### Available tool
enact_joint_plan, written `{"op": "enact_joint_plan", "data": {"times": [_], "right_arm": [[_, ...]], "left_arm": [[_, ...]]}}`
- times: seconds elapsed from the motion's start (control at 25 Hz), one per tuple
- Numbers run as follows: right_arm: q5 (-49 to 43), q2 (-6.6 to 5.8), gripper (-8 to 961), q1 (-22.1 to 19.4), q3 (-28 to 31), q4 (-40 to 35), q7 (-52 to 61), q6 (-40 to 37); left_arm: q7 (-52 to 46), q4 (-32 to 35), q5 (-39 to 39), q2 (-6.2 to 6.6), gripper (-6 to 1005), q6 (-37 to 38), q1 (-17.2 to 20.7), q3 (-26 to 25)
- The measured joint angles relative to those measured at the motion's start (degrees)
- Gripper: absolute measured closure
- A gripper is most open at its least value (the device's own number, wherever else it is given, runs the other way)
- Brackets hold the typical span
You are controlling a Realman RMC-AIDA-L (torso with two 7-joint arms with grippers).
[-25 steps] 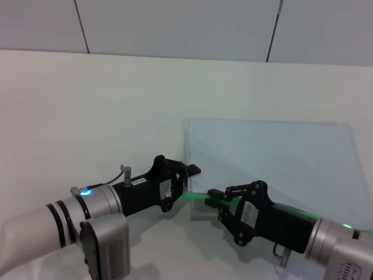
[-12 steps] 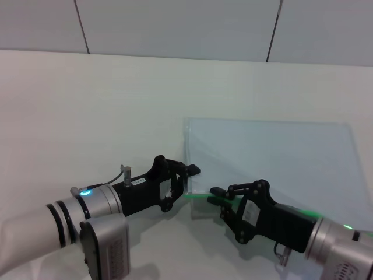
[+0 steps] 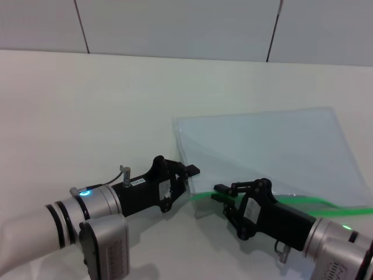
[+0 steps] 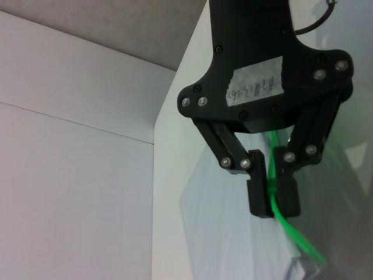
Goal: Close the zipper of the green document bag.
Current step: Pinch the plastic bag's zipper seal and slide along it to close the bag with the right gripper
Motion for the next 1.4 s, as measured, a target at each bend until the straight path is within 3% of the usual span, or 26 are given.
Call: {"op": "enact_joint_plan", "data": {"times": [1.4], "right_arm": [[0.11, 0.51, 824, -5.95, 12.50, 0.27, -10.04, 3.02]], "left_arm": [[0.70, 0.30, 0.31, 0.00, 947, 0.78, 0.01, -0.10]]}}
